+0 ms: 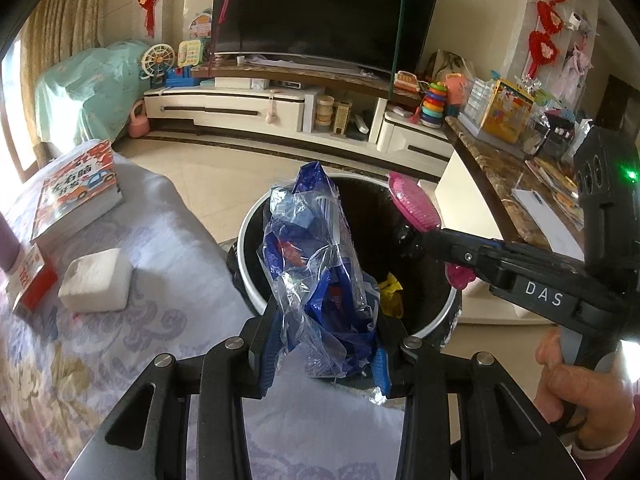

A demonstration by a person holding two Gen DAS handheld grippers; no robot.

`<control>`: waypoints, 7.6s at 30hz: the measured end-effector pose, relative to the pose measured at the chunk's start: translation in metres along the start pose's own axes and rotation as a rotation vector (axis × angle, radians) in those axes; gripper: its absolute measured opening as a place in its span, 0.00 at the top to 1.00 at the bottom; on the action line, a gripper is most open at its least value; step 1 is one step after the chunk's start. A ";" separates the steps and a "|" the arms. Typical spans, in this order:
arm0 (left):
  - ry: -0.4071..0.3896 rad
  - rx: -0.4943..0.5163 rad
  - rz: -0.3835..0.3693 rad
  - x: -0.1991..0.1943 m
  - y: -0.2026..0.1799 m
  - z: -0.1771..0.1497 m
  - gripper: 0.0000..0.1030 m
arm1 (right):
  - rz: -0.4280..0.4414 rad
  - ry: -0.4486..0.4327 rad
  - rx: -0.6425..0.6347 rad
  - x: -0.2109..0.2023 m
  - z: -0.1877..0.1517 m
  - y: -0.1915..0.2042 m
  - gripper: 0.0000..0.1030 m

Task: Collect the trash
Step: 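Carry the blue bag and pink brush over the bin with both tools, then open both tools to drop the blue bag and pink brush into the bin, then move both tools back over the table toward the milk carton and sponge, then grasp the white milk carton with the left tool while the right tool grasps the white sponge, then carry the milk carton and sponge over the bin with both tools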

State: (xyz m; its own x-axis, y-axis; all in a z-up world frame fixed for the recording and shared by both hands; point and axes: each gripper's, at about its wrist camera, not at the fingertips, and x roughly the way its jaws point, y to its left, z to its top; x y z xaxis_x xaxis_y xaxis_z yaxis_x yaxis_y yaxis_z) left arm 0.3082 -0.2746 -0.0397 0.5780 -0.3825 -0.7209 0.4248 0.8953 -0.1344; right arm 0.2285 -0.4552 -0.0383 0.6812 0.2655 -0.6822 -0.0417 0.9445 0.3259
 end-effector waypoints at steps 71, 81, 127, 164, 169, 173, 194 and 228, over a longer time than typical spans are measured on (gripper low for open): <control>-0.052 -0.258 0.115 -0.078 0.057 -0.103 0.27 | 0.109 -0.075 -0.008 -0.027 -0.032 0.065 0.09; -0.055 -0.334 0.177 -0.109 0.102 -0.129 0.27 | 0.163 -0.010 -0.063 -0.007 -0.056 0.109 0.09; 0.032 -0.140 0.323 -0.013 0.283 -0.047 0.23 | 0.178 0.181 -0.409 0.155 -0.004 0.219 0.02; -0.034 -0.319 0.224 -0.102 0.187 -0.128 0.53 | 0.194 0.151 -0.244 0.069 -0.054 0.175 0.37; -0.044 -0.311 0.232 -0.119 0.161 -0.145 0.53 | 0.195 0.140 -0.194 0.052 -0.077 0.163 0.37; -0.045 -0.294 0.233 -0.128 0.141 -0.154 0.53 | 0.188 0.143 -0.176 0.043 -0.090 0.157 0.37; -0.032 -0.188 0.207 -0.129 0.082 -0.148 0.53 | 0.163 0.026 -0.120 -0.008 -0.094 0.131 0.37; -0.039 -0.140 0.116 -0.107 0.045 -0.128 0.53 | 0.116 -0.020 -0.027 -0.035 -0.093 0.082 0.37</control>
State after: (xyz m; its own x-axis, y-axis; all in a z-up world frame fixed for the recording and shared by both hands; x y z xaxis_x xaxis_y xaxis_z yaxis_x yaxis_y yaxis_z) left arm 0.1763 -0.1639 -0.0551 0.6450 -0.2804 -0.7108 0.2535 0.9561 -0.1471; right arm 0.1331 -0.3690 -0.0491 0.6852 0.3696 -0.6276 -0.1405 0.9126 0.3840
